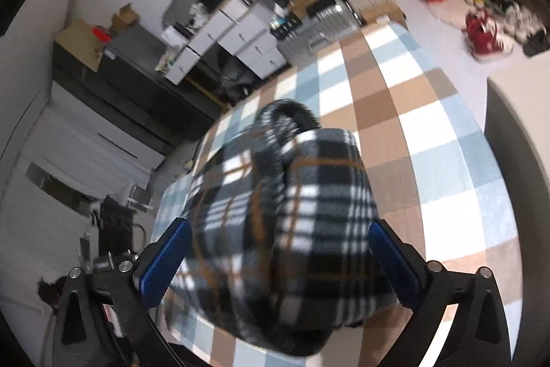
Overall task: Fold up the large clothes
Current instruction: 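Grasp the plaid bundle with both grippers and lift it off the bed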
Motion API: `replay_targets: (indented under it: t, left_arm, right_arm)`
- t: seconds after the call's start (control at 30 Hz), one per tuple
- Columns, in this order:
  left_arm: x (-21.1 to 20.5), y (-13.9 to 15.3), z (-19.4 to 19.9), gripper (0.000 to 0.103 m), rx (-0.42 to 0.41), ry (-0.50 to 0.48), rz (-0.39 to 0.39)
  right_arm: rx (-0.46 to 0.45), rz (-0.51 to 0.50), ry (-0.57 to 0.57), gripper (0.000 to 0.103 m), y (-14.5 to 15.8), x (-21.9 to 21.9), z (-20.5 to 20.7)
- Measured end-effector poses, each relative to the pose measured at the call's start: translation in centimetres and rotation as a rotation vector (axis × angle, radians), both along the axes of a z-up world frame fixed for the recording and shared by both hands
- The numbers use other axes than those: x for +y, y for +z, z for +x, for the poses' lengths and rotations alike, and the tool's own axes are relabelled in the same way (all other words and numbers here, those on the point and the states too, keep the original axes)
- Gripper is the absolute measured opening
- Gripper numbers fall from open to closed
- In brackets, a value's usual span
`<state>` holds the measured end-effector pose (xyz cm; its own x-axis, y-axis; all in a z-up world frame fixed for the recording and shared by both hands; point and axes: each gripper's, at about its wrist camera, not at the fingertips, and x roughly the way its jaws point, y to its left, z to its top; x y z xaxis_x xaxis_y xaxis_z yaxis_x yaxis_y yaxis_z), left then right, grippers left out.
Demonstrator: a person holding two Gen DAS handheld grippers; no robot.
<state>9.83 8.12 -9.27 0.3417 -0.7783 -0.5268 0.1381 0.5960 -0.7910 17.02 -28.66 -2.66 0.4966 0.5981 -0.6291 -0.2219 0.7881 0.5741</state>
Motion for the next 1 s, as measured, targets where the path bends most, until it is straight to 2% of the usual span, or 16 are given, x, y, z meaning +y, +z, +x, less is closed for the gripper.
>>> replay_targets:
  t: [0.1,0.2,0.33,0.43,0.53,0.63,0.7,0.8,1.0]
  left_arm:
    - [-0.5,-0.3,0.0,0.087,0.01,-0.005,-0.079]
    - [-1.2,-0.6,0.3,0.091,0.006,-0.026,-0.11]
    - [-1.2,-1.2,1.3,0.099,0.03,-0.063,-0.159]
    - [-1.0,-1.6,2.0,0.101,0.042,-0.084,-0.181]
    - [-0.6,-1.6,2.1,0.102,0.046,-0.091,-0.207]
    - [-0.3,-2.0,2.0,0.102,0.041,-0.099,-0.225]
    - [-0.1,-2.0,1.6,0.102,0.039,-0.07,-0.236]
    - [-0.6,-1.1,0.5,0.102,0.013,-0.026,-0.192]
    - [-1.1,0.5,-0.1,0.102,-0.008,-0.034,-0.147]
  right_arm:
    - [0.137,-0.049,0.042,0.103,-2.5,0.3,2.5]
    - [0.249,0.017,0.126,0.103,-5.3,0.0,3.8]
    - [0.348,0.175,0.18,0.103,-8.4,-0.9,4.9]
    - [0.346,0.225,0.209,0.103,-9.4,-0.5,5.1]
    - [0.355,0.322,0.226,0.103,-10.8,-0.6,5.4]
    - [0.335,0.326,0.244,0.103,-10.9,-0.2,5.2]
    - [0.331,0.329,0.25,0.103,-10.9,0.1,4.9]
    - [0.322,0.345,0.269,0.103,-11.3,1.2,5.1]
    - [0.244,0.364,0.314,0.103,-10.1,3.1,4.0]
